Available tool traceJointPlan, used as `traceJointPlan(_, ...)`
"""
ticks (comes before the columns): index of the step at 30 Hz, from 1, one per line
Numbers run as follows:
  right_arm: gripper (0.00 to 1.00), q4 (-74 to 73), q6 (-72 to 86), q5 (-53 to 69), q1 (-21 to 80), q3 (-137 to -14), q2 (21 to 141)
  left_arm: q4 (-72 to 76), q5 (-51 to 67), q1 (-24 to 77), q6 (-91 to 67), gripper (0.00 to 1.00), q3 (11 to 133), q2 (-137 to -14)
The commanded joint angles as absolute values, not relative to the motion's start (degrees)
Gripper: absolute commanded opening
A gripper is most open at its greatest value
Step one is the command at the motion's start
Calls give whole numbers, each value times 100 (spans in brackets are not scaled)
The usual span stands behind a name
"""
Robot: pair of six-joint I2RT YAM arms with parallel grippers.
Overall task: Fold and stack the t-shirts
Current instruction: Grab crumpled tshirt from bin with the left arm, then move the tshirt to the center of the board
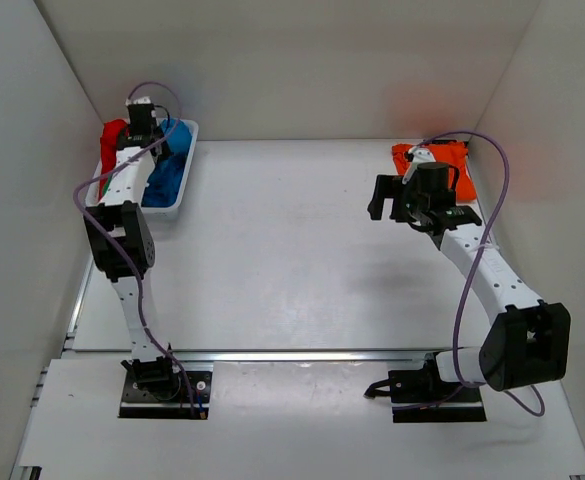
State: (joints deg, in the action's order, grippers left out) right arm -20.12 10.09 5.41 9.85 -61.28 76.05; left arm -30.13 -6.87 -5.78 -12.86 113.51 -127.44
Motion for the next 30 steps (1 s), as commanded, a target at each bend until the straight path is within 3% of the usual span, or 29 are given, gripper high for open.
traceJointPlan(1,99,-1758,1134,510,1142,-6100,7550,-2760,-1502,137,-1144,0,11891,-10909)
traceJointPlan(6,99,-1345,1476,632,1161,-5529,7260,-2980,-284,1492,-1510,0,12165,-9582)
traceJointPlan(10,99,-1397,1476,764,1125,-5353,7005,-3138,884,2538,-2212,0,12348,-9404)
traceJointPlan(12,99,-1328,1416,1166,1020,-5135,6673,-2972,1667,2523,-2607,0,12453,-9378)
traceJointPlan(18,99,-817,1767,1626,651,-4518,5959,-3076,1934,2066,-2839,0,12201,-9255)
traceJointPlan(26,98,-1160,1599,1714,782,-4554,6231,-1997,2109,1628,-2891,0,8039,-8850)
traceJointPlan(30,82,-1213,1494,1556,922,-4474,6380,-1688,2364,1214,-2848,0,7041,-9289)
